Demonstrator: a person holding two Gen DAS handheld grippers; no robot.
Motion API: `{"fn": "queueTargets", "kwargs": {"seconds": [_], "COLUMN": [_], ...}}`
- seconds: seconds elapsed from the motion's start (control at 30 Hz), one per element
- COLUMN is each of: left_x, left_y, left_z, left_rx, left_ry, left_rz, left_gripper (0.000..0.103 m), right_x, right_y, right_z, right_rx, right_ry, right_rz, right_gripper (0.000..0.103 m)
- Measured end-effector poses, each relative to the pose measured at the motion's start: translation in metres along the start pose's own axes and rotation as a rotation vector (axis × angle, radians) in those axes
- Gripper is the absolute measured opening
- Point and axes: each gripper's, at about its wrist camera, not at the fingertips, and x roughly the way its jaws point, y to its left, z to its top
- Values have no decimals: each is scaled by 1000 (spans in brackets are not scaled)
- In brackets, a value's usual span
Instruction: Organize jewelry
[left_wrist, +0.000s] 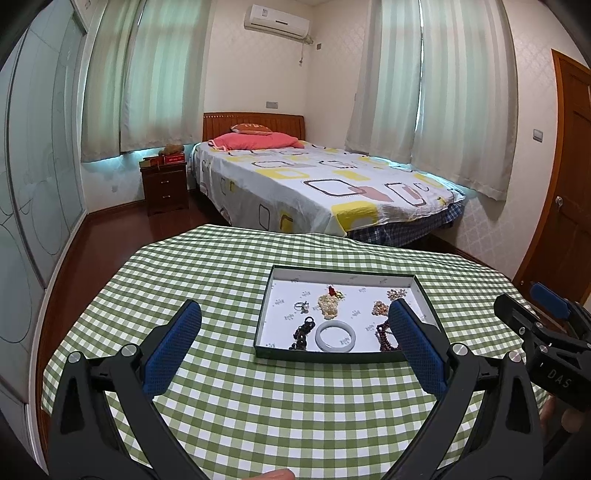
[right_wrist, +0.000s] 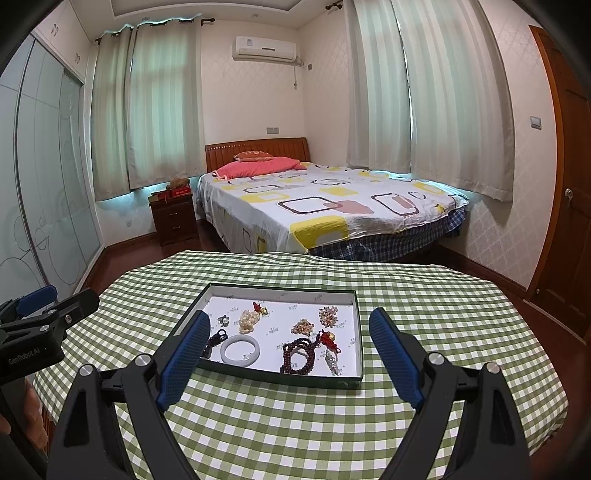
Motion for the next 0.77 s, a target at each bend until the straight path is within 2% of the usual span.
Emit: {"fn": "queueTargets", "kwargs": {"seconds": [0.13,0.27,0.5,0.77], "left_x": [2,7,14,36], "left_y": [1,5,5,11], "left_z": [0,-3,-7,-14], "left_rx": [-6,-26,-3,-24], "left_ry": [1,30,40,98], "left_rz": [20,10,36,9], "left_gripper": [99,99,99,99], "right_x": [1,3,5,15], "right_y": [0,-1,-2,-9], "right_z": [-2,-4,-5,-9], "right_rx": [1,2,4,18], "right_ry": [4,9,13,31], "right_rz": [2,5,4,3], "right_gripper": [85,85,85,85]}}
